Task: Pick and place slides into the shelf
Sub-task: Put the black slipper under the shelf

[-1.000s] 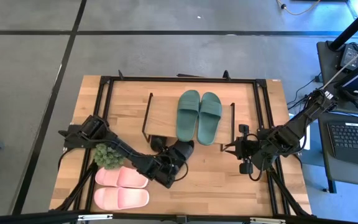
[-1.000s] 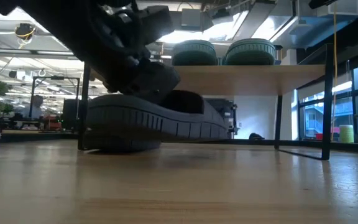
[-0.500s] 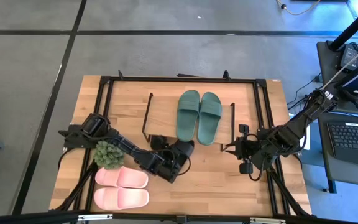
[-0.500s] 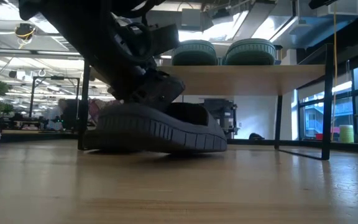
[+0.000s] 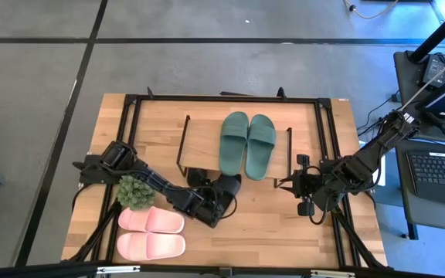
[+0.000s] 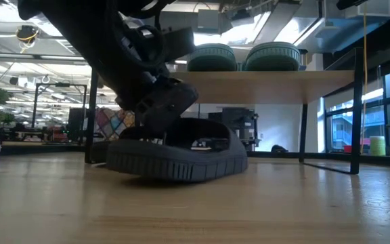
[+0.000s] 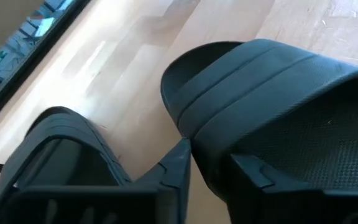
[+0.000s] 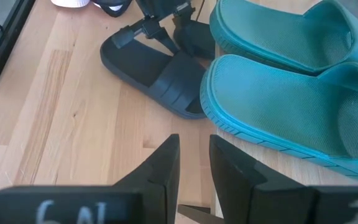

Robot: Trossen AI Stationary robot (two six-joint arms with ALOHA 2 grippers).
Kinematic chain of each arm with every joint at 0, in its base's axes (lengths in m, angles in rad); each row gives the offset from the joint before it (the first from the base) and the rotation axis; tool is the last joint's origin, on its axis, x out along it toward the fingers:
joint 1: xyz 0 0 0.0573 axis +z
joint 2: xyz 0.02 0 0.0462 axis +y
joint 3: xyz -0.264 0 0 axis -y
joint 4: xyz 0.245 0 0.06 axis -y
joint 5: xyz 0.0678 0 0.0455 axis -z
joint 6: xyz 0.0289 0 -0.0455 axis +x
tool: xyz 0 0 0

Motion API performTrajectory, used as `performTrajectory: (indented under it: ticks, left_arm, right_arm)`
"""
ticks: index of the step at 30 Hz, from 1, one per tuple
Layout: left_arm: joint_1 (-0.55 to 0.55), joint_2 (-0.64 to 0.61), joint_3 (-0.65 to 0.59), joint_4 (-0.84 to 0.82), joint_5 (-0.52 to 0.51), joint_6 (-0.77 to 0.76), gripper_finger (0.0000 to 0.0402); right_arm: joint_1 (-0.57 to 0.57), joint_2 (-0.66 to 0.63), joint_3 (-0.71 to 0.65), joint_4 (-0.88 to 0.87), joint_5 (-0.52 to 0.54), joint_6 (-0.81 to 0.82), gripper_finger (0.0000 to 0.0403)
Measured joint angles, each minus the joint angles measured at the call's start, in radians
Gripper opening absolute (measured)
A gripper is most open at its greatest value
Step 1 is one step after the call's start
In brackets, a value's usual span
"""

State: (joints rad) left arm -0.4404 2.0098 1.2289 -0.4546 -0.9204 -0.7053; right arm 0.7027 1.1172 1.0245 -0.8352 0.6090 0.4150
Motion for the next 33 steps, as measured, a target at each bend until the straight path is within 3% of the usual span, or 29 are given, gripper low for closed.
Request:
performTrajectory:
  ticks: [7,14,21,29,33]
  left_arm:
    - [0.0,-0.007,-0.001,-0.011,0.003,0.009,0.0142]
    - [-0.041,-0.074,-0.001,-0.044,0.024,0.055,0.0161]
    - [-0.081,-0.147,-0.001,0.003,0.307,0.106,0.0161]
    - [-0.04,-0.137,-0.001,0.495,0.555,0.465,0.0161]
    - [0.0,-0.137,0.0,0.585,0.625,0.575,0.0161]
  right_arm:
    - [0.0,0.0,0.0,0.0,0.0,0.0,0.0089]
    - [0.0,0.0,-0.001,-0.001,-0.001,0.004,0.0089]
    - [0.0,0.0,-0.001,-0.001,-0.001,0.001,0.0089]
    - [0.0,0.0,-0.001,-0.001,0.0,-0.005,0.0089]
    - [0.0,0.0,-0.001,0.0,0.0,0.0,0.0089]
